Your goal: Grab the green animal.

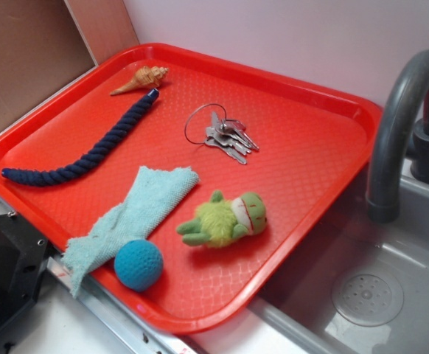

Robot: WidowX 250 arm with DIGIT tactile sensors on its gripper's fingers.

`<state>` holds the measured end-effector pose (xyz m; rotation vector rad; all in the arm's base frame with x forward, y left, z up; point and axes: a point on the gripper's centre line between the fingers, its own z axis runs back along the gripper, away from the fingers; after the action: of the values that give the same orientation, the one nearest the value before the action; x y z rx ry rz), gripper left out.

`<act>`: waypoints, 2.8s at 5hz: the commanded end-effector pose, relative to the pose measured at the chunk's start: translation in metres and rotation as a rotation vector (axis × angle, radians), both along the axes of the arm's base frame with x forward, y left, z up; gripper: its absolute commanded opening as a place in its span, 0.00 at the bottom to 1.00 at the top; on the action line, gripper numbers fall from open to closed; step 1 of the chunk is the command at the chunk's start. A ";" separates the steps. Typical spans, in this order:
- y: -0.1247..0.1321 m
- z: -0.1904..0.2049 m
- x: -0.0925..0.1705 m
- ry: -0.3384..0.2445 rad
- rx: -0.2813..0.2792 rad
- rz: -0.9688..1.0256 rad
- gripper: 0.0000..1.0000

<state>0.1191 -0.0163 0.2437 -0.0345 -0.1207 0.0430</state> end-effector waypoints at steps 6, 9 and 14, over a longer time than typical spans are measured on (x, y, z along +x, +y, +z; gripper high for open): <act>-0.099 -0.077 0.059 -0.019 -0.005 -0.613 1.00; -0.129 -0.162 0.081 0.152 -0.075 -0.727 1.00; -0.157 -0.235 0.067 0.328 0.006 -0.884 0.00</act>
<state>0.2008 -0.1682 0.0175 -0.0748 0.2090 -0.8031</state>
